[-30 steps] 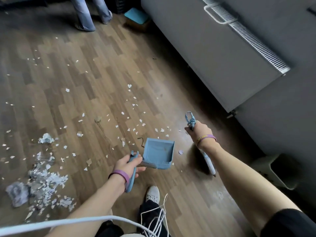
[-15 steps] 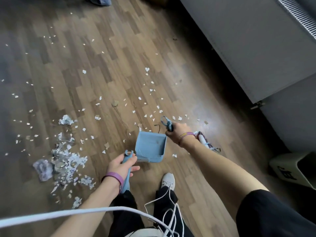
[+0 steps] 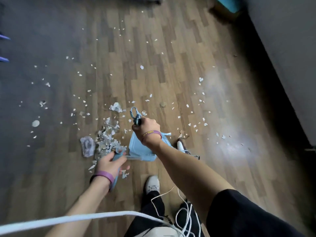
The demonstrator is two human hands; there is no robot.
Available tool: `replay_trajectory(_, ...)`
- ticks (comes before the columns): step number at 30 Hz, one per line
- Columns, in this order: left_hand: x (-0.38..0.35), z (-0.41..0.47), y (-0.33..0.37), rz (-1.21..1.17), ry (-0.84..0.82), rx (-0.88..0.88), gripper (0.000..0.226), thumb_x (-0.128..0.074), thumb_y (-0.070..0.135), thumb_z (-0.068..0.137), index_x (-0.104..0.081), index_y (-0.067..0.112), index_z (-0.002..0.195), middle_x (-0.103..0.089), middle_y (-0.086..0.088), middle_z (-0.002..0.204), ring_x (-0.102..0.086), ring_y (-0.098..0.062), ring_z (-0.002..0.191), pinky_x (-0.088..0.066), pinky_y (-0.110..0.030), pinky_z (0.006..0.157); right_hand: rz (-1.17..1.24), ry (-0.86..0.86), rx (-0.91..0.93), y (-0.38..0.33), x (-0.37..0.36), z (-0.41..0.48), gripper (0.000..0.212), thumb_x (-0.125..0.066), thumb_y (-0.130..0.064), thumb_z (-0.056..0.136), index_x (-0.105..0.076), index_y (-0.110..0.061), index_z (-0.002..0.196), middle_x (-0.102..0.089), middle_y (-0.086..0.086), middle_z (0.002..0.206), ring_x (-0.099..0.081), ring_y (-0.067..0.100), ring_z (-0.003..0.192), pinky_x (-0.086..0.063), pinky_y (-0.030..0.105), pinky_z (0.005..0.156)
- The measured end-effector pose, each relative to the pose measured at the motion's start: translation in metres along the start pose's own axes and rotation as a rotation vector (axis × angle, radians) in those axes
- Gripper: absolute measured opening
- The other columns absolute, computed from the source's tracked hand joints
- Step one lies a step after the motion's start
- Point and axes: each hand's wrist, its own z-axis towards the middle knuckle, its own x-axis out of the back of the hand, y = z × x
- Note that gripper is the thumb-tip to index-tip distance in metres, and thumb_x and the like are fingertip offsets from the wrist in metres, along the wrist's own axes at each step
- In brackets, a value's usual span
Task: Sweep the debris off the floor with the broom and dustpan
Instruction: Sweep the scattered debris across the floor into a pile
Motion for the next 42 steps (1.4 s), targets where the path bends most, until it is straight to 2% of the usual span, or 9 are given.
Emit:
replay_trajectory(5,0.057,0.007,-0.001,-0.049,0.189,-0.027,0.014,-0.059,-0.003,0.085,-0.064,0.009,0.09,-0.062,-0.002,0.069,-0.058,-0.007,0.033,-0.029,-0.01,0.031,0.053,-0.011,0.098,-0.086,-0.023,0.01,0.02,-0.052,-0.028,0.082,-0.065,-0.014,0.09,-0.068,0.016,0.092,-0.06,0.038,0.089,-0.039,0.03,0.068)
replay_trajectory(9,0.073,0.008,0.004,-0.058,0.266,-0.032,0.014,-0.059,0.001,0.081,-0.066,0.013,0.079,-0.063,-0.003,0.058,-0.058,-0.007,0.034,-0.029,-0.009,0.032,0.049,-0.019,0.164,-0.119,-0.017,0.011,0.023,-0.05,-0.031,0.087,-0.062,-0.012,0.092,-0.067,0.017,0.094,-0.057,0.038,0.087,-0.035,0.029,0.067)
replay_trajectory(12,0.073,0.005,0.014,-0.035,0.257,-0.07,0.005,-0.066,0.009,0.075,-0.066,0.014,0.074,-0.068,-0.014,0.071,-0.062,-0.013,0.039,-0.034,-0.01,0.035,0.047,0.008,0.179,-0.112,0.004,0.012,0.023,-0.05,-0.031,0.087,-0.06,-0.011,0.086,-0.066,0.018,0.091,-0.057,0.039,0.084,-0.036,0.029,0.067)
replay_trajectory(18,0.035,0.002,0.047,-0.034,0.195,-0.146,0.008,-0.061,0.005,0.084,-0.063,0.009,0.077,-0.058,-0.009,0.065,-0.052,-0.006,0.028,-0.032,-0.01,0.031,0.067,0.172,0.069,-0.063,0.086,0.015,0.043,-0.037,-0.042,0.066,-0.059,-0.005,0.075,-0.07,0.012,0.077,-0.061,0.035,0.076,-0.043,0.029,0.062)
replay_trajectory(26,-0.102,-0.008,0.096,0.006,-0.045,-0.226,0.009,-0.061,0.007,0.083,-0.064,0.015,0.082,-0.064,-0.009,0.078,-0.058,-0.013,0.033,-0.029,-0.011,0.031,0.053,0.441,-0.07,0.046,0.238,-0.005,0.034,-0.046,-0.031,0.076,-0.06,0.0,0.07,-0.064,0.006,0.057,-0.063,0.033,0.065,-0.047,0.029,0.057)
replay_trajectory(31,-0.225,-0.044,0.121,0.015,-0.201,-0.244,0.007,-0.06,0.009,0.086,-0.062,0.014,0.084,-0.062,0.002,0.069,-0.059,-0.012,0.034,-0.031,-0.012,0.031,-0.026,0.555,-0.158,0.139,0.351,-0.027,0.027,-0.049,-0.027,0.082,-0.059,-0.003,0.075,-0.065,0.003,0.064,-0.061,0.029,0.065,-0.039,0.027,0.052)
replay_trajectory(34,-0.305,-0.064,0.133,0.024,-0.257,-0.233,0.01,-0.059,0.007,0.087,-0.061,0.016,0.081,-0.062,0.003,0.071,-0.061,-0.012,0.036,-0.033,-0.012,0.032,-0.082,0.578,-0.188,0.201,0.418,-0.029,0.028,-0.05,-0.03,0.083,-0.058,-0.004,0.078,-0.065,0.005,0.069,-0.06,0.03,0.067,-0.037,0.026,0.051)
replay_trajectory(38,-0.413,-0.083,0.139,0.052,-0.31,-0.175,0.011,-0.057,0.007,0.088,-0.06,0.015,0.083,-0.061,0.003,0.078,-0.063,-0.012,0.04,-0.034,-0.015,0.035,-0.194,0.542,-0.225,0.293,0.49,-0.024,0.025,-0.049,-0.033,0.085,-0.051,-0.012,0.072,-0.053,0.0,0.061,-0.052,0.027,0.062,-0.03,0.025,0.047)
replay_trajectory(42,-0.493,-0.097,0.134,0.081,-0.352,-0.099,0.008,-0.059,0.012,0.089,-0.061,0.019,0.089,-0.063,0.006,0.092,-0.068,-0.014,0.049,-0.04,-0.017,0.041,-0.282,0.471,-0.281,0.377,0.532,-0.018,0.024,-0.047,-0.035,0.086,-0.05,-0.013,0.076,-0.056,0.006,0.073,-0.053,0.033,0.067,-0.034,0.029,0.057)
